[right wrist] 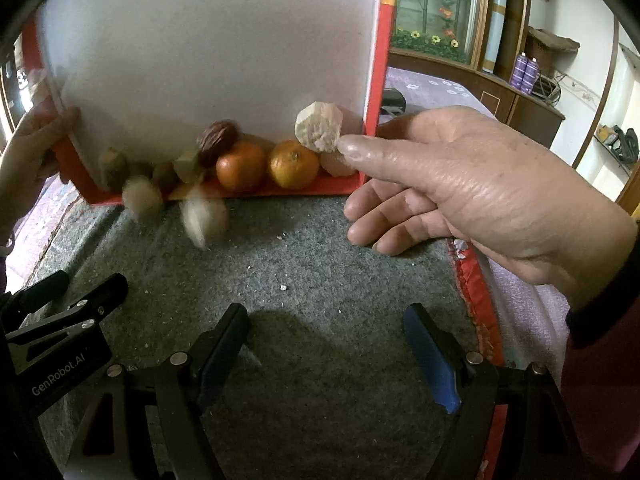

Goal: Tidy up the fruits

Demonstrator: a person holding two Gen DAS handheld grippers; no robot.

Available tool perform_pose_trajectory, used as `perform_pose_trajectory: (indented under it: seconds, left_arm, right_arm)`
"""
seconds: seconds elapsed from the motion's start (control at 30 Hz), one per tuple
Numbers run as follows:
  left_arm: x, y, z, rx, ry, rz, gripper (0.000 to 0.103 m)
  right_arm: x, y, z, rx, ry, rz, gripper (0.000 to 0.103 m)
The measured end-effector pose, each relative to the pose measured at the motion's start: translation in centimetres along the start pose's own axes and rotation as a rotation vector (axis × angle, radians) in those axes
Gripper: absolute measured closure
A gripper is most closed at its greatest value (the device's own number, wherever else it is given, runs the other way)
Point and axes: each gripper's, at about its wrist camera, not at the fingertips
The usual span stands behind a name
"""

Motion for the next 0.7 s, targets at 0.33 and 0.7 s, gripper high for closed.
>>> perform_pose_trajectory:
  seconds: [0.33,0.7]
  left_arm:
    - [-0.05,0.19,-0.02,-0.001,0.000,0.000,0.021]
    - [-0.01,0.30,-0.06,0.000,-0.001,0.000,0.021]
  right_arm:
    - [0.00,-0.02,0.04,0.001,0.000,-0.001,0.023]
    - [0.02,-0.12,0.11,0.000,0.000,0.000,0.023]
Point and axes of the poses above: each gripper's, at about its wrist camera, not at the fingertips, and z roughly the way its jaws point, x to its left, y to its top, and after that the axes turned 5 degrees about -y, right-handed
